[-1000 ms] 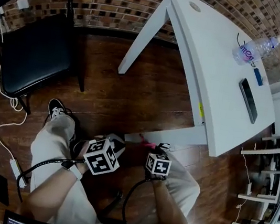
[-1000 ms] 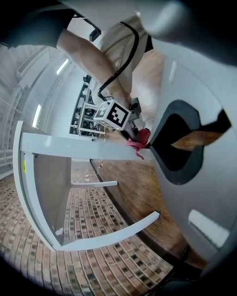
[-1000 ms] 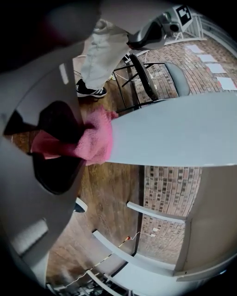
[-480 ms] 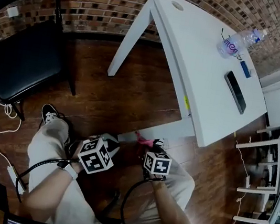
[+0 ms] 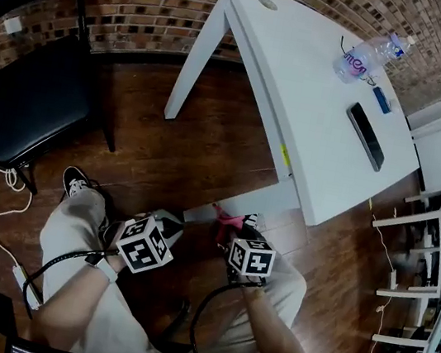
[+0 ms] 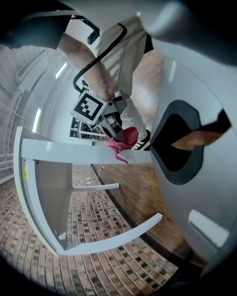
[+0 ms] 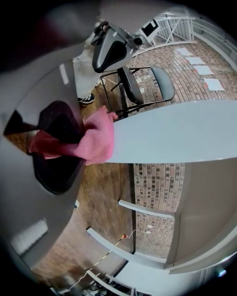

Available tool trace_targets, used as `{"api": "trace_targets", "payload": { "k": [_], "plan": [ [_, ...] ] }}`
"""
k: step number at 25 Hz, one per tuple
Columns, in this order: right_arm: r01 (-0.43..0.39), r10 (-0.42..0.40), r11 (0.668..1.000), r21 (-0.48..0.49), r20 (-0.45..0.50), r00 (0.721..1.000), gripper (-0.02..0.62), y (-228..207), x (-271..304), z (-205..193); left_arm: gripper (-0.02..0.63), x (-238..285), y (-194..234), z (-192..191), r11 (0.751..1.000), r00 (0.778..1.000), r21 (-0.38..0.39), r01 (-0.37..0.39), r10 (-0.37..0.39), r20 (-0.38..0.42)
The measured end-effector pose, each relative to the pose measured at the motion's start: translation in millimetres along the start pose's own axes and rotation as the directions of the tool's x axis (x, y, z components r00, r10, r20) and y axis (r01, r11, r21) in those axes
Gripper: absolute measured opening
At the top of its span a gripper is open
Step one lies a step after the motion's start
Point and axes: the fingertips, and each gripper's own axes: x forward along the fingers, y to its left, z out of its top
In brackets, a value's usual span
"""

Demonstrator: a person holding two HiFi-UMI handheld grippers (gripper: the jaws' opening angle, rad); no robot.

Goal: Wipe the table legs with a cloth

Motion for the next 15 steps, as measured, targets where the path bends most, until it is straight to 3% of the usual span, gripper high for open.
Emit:
{"api": "trace_targets", "payload": {
  "k": [15],
  "plan": [
    [-0.008, 0.008, 1.0, 0.006, 0.045, 0.999, 0.055, 1.3, -33.3, 28.0, 0.0, 0.4, -0.9, -1.9, 1.0, 1.0, 0.006, 0.004, -0.004, -0.009]
  ]
}}
